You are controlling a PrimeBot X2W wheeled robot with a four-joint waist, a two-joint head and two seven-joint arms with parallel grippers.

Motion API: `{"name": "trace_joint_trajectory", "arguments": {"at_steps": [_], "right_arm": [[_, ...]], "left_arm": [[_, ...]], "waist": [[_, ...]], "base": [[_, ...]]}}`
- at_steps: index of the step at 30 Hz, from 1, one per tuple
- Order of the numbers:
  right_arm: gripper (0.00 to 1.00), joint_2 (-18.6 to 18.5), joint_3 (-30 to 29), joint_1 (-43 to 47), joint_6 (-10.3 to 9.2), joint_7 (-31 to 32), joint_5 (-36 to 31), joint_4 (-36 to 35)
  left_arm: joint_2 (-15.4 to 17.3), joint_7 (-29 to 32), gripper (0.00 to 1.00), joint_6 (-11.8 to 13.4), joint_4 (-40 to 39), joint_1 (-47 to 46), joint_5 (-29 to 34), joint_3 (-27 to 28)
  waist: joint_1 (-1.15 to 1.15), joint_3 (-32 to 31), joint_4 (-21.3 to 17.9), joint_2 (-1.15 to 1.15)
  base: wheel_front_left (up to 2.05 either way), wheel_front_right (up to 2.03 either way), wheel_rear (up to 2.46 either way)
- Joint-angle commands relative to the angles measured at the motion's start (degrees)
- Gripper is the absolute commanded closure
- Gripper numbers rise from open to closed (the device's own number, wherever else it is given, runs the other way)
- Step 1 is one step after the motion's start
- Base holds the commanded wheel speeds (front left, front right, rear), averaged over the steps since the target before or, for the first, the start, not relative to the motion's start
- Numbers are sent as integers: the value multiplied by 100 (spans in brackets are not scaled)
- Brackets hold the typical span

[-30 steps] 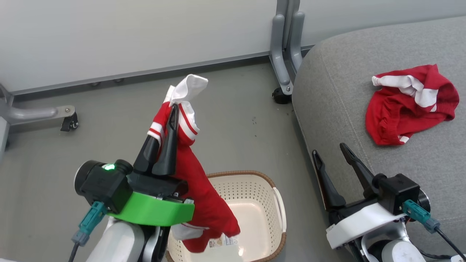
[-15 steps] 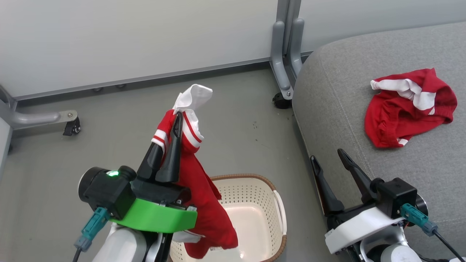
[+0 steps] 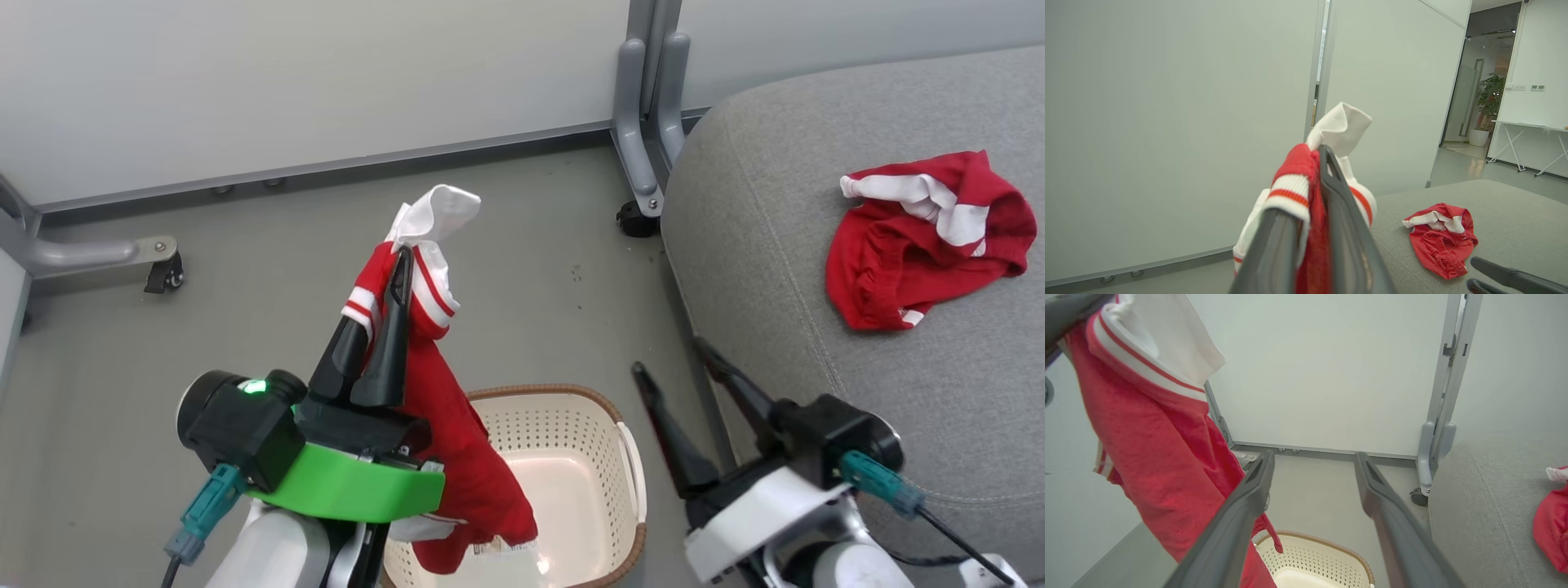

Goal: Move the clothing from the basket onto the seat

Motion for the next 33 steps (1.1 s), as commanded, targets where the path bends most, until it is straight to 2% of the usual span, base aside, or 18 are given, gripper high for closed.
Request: {"name": "trace_joint_trajectory", "arguments": {"at_steps": [1, 5, 12, 23, 24, 25, 26, 27, 33], "right_arm": [[0, -64, 203, -169, 1, 43, 123, 28], [0, -214, 1054, -616, 1, 102, 463, 171], [0, -182, 2345, -1528, 1, -57, 1083, 752], [0, 111, 2931, -2556, 1, -682, 1491, 2205], [11, 140, 2979, -2632, 1, -720, 1534, 2339], [51, 166, 3003, -2683, 1, -760, 1580, 2414], [71, 193, 3029, -2755, 1, -827, 1617, 2510], [100, 204, 3058, -2793, 1, -867, 1649, 2579], [100, 230, 3219, -3007, 1, -1116, 1851, 2920]], "left_arm": [[30, -32, 100, -24, -43, -69, -8, 4], [-2, -40, 100, -47, -56, -127, 27, -69], [-58, -34, 100, -118, -5, -212, 48, -199], [-111, -26, 100, -173, 27, -297, 47, -339], [-114, -29, 100, -173, 25, -301, 42, -344], [-115, -31, 100, -175, 20, -305, 37, -349], [-115, -32, 100, -180, 15, -307, 24, -354], [-112, -33, 100, -182, 12, -306, 14, -356], [-97, -31, 100, -174, 2, -285, -41, -369]], "waist": [[0, 39, 43, 0], [0, 104, 128, 0], [0, 174, 253, 0], [0, 225, 329, 0], [0, 224, 326, 0], [0, 227, 325, 0], [0, 227, 322, 0], [0, 226, 318, 0], [0, 223, 296, 0]], "base": [[0, 0, 0], [0, 0, 0], [0, 0, 0], [0, 0, 0], [0, 0, 0], [0, 0, 0], [0, 0, 0], [0, 0, 0], [0, 0, 0]]}}
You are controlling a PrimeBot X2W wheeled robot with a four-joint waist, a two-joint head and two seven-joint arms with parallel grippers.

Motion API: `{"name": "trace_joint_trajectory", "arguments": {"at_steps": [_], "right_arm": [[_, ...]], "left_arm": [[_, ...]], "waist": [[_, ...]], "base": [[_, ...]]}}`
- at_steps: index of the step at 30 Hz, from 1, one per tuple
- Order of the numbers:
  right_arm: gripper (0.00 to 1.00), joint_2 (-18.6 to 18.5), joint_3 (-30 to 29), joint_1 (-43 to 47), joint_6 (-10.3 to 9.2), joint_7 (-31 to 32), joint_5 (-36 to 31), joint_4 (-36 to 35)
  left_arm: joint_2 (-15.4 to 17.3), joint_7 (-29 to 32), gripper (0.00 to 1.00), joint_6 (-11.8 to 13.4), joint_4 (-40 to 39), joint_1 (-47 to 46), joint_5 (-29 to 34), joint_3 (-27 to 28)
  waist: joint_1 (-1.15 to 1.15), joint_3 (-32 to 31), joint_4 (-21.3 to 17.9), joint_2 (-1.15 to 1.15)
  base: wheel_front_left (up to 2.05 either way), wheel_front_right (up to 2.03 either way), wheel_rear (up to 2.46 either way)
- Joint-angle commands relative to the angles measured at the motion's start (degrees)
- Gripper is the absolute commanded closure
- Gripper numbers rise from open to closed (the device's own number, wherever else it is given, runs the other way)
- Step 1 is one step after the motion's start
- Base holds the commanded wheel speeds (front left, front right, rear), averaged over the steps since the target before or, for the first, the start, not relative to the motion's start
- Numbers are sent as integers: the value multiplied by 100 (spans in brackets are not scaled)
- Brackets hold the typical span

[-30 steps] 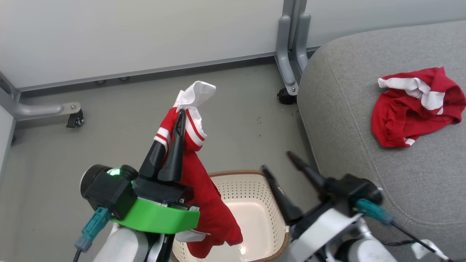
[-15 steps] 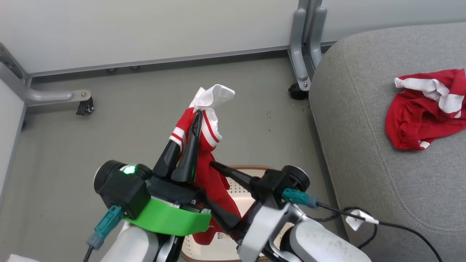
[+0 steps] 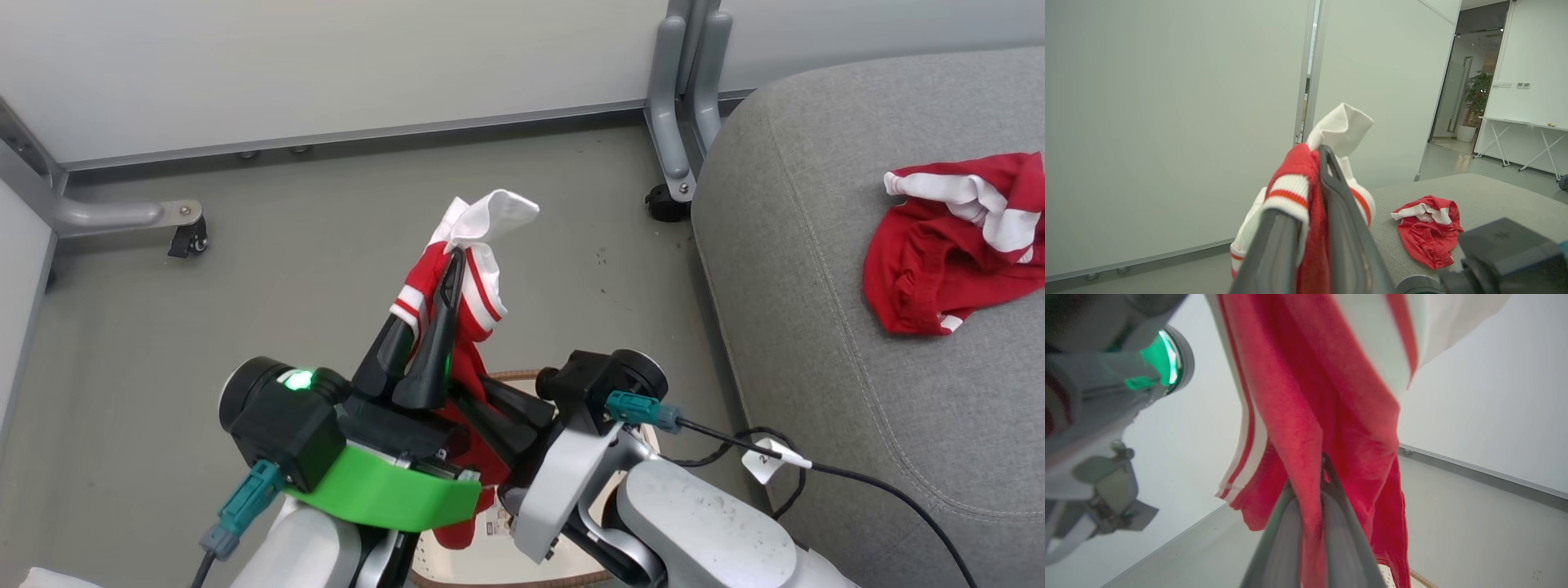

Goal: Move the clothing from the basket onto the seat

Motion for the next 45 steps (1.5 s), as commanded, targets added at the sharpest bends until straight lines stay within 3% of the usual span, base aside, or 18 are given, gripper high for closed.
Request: {"name": "trace_joint_trajectory", "arguments": {"at_steps": [1, 18, 19, 20, 21, 30, 45], "right_arm": [[100, 1, 40, -83, 1, -69, 59, 54], [100, 6, 225, -365, 1, -319, 351, 265], [100, 6, 219, -377, 1, -320, 354, 271], [100, 6, 205, -393, 1, -328, 352, 283], [100, 6, 188, -399, 1, -341, 343, 297], [100, 5, 2, -525, 1, -384, 247, 479], [100, -30, -254, -494, 1, -392, 75, 735]], "left_arm": [[3, -18, 100, 2, -25, -76, -35, 10], [50, 7, 100, 50, -5, -81, -75, -7], [65, 6, 87, 80, 6, -89, -34, 2], [80, 40, 24, 128, 30, -85, 5, 18], [79, 45, 0, 130, 29, -83, -3, 12], [425, 149, 0, 125, -129, 169, 56, 52], [1017, 940, 0, 39, -187, 838, 73, -447]], "waist": [[0, 1, -5, 0], [0, -4, -17, 0], [0, -3, -16, 0], [0, -2, -14, 0], [0, -7, -13, 0], [0, -138, -3, 0], [0, -270, 109, 0]], "base": [[0, 0, 0], [0, 0, 0], [0, 0, 0], [0, 0, 0], [0, 0, 0], [0, 0, 0], [0, 0, 0]]}}
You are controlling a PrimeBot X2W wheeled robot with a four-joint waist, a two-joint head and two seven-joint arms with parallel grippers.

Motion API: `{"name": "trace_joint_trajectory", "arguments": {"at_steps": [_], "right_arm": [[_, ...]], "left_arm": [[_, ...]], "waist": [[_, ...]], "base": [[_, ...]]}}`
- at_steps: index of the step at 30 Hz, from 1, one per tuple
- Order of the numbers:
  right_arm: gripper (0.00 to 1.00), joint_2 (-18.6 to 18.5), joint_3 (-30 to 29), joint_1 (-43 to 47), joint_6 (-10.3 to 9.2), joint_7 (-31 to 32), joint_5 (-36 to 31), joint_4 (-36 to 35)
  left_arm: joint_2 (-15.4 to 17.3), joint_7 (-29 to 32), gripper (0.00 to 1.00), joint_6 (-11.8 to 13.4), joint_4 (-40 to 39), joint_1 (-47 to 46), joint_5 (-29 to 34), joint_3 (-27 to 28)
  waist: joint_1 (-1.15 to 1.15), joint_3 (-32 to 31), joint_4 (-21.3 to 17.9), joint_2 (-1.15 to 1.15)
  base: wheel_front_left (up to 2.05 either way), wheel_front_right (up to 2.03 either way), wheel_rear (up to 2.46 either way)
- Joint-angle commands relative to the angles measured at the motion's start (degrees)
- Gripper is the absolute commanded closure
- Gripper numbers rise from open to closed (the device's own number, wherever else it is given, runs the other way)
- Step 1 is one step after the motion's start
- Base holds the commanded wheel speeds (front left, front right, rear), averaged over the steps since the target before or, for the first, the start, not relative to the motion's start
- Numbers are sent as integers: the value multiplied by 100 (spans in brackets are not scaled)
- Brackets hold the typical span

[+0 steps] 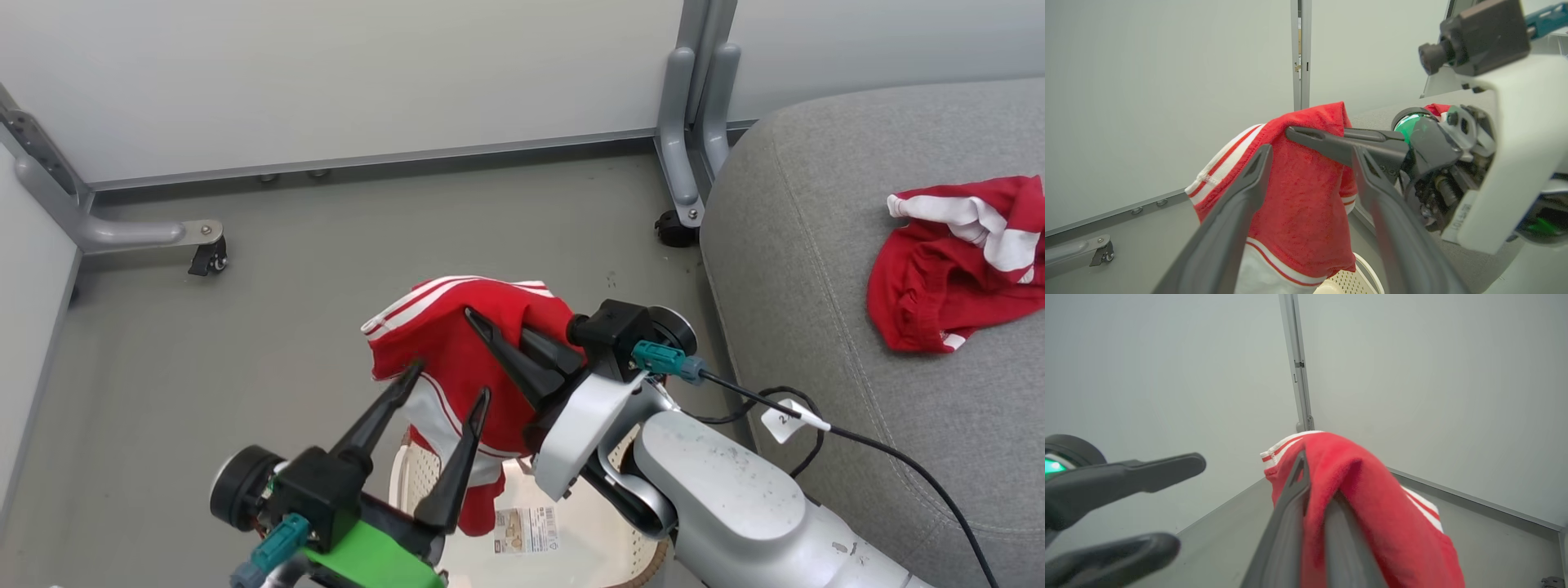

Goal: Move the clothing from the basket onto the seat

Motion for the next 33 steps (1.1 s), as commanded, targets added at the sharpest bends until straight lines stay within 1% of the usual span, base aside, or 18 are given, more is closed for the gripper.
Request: {"name": "trace_joint_trajectory", "arguments": {"at_steps": [1, 5, 11, 19, 23, 26, 29, 30, 31, 33], "right_arm": [[100, -22, -7, 38, 1, -26, -37, 18], [100, -21, 4, 90, 1, -4, -48, 19], [100, -32, 16, 117, 1, 17, -36, 14], [100, -63, -41, 99, 1, 33, -31, 13], [100, -95, -159, 75, 1, 36, -65, 37], [100, -144, -286, 58, 1, 45, -116, 47], [100, -182, -394, 53, 1, 46, -165, 27], [100, -189, -433, 52, 1, 48, -201, 11], [100, -217, -524, 66, 1, 52, -248, -6], [100, -242, -628, 98, 1, 43, -285, -36]], "left_arm": [[64, 55, 0, -3, 6, 99, -27, -40], [127, 170, 0, 56, 40, 182, -34, -62], [130, 190, 0, 98, 62, 150, -58, -43], [124, 146, 0, 110, 91, 90, -83, -34], [103, 94, 0, 91, 110, 46, -68, -55], [70, 59, 0, 41, 131, -34, -38, -98], [62, 32, 0, 2, 164, -99, -11, -131], [59, 23, 0, -9, 181, -134, -10, -138], [30, 31, 0, -48, 214, -189, -26, -163], [32, 35, 0, -83, 242, -263, 19, -207]], "waist": [[0, -11, 6, 0], [0, -11, 25, 0], [0, 3, 36, 0], [0, 36, 31, 0], [0, 103, -36, 0], [0, 183, -172, 0], [0, 271, -391, 0], [0, 306, -496, 0], [0, 364, -695, 0], [0, 420, -902, 0]], "base": [[0, 0, 0], [0, 0, 0], [0, 0, 0], [0, 0, 0], [0, 0, 0], [0, 0, 0], [0, 0, 0], [0, 0, 0], [0, 0, 0], [0, 0, 0]]}}
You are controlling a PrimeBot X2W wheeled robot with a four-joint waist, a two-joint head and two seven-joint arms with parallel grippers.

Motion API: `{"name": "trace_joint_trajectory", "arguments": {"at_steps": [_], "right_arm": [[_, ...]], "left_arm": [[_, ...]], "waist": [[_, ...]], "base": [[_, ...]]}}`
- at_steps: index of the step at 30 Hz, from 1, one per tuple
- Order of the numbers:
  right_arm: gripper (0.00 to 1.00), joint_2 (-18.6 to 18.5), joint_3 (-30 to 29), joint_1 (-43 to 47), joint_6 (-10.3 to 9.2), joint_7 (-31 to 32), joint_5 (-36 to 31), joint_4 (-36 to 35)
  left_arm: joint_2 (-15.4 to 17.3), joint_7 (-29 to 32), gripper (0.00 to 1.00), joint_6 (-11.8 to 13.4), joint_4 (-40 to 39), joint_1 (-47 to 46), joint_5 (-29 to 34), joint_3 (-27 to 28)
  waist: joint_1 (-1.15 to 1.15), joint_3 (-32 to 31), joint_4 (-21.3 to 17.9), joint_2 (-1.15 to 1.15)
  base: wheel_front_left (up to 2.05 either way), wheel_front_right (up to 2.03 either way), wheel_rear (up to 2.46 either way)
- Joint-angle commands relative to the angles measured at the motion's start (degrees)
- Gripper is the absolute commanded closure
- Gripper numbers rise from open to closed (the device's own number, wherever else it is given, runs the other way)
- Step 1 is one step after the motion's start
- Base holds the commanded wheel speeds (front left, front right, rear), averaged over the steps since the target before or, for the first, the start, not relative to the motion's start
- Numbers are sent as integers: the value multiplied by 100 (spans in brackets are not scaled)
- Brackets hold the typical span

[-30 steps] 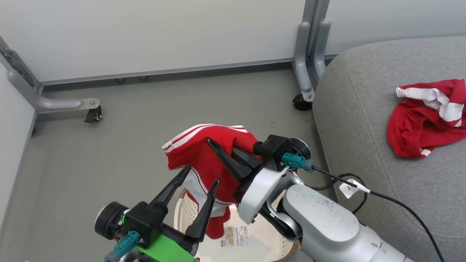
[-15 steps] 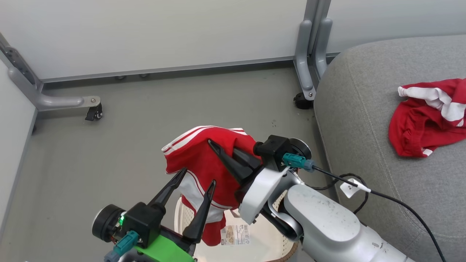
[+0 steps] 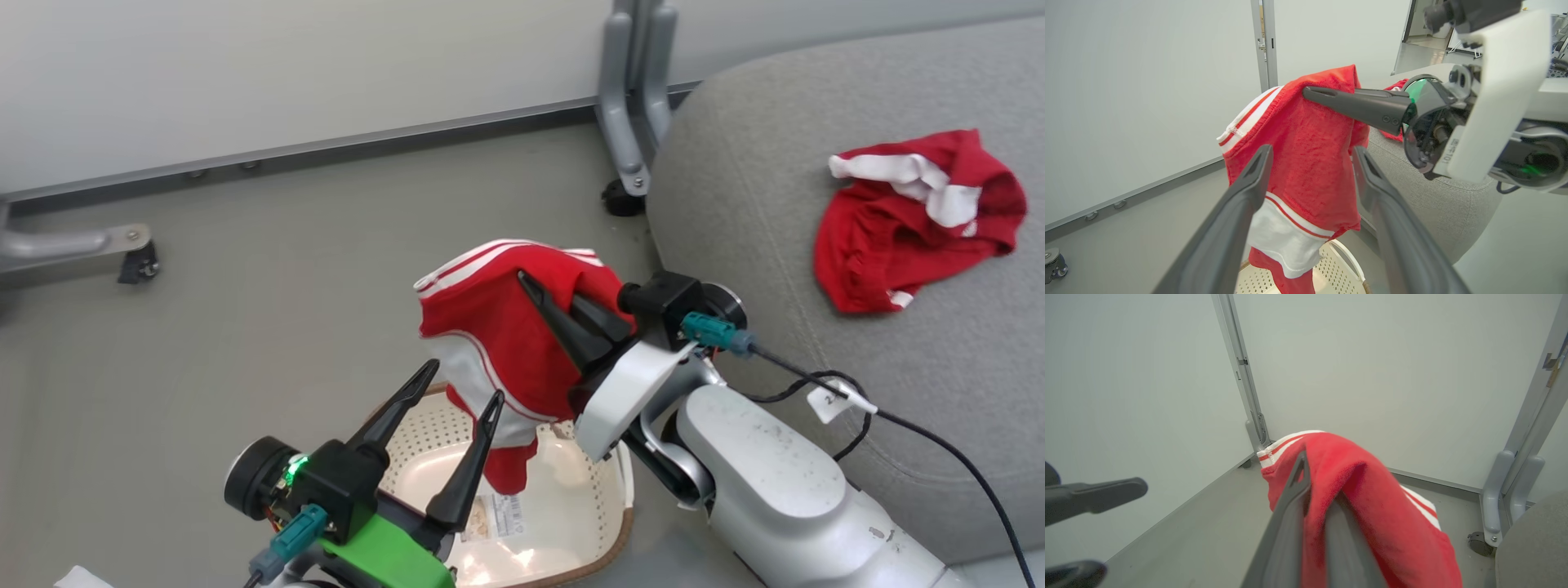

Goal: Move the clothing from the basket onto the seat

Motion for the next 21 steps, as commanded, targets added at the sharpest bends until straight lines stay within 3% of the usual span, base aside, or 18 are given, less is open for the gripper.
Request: {"name": "trace_joint_trajectory", "arguments": {"at_steps": [1, 3, 4, 9, 21], "right_arm": [[100, -47, -86, 75, 1, -21, -62, -45], [100, -66, -177, 118, 1, -28, -112, -81], [100, -101, -326, 164, 1, -44, -173, -149], [100, -184, -707, 368, 1, -58, -295, -320], [100, -268, -1841, 724, 1, -1, -763, -854]], "left_arm": [[-7, 9, 0, -42, 28, -134, 9, -35], [-25, 17, 0, -75, 48, -200, 29, -73], [-6, 71, 0, -127, 85, -278, 73, -136], [22, 174, 0, -185, 57, -393, 137, -222], [177, 456, 0, -255, -213, -608, 272, -342]], "waist": [[0, 185, -469, 0], [0, 239, -701, 0], [0, 324, -1044, 0], [0, 485, -1567, 0], [0, 910, -2273, 0]], "base": [[0, 0, 0], [0, 0, 0], [0, 0, 0], [0, 0, 0], [0, 0, 0]]}}
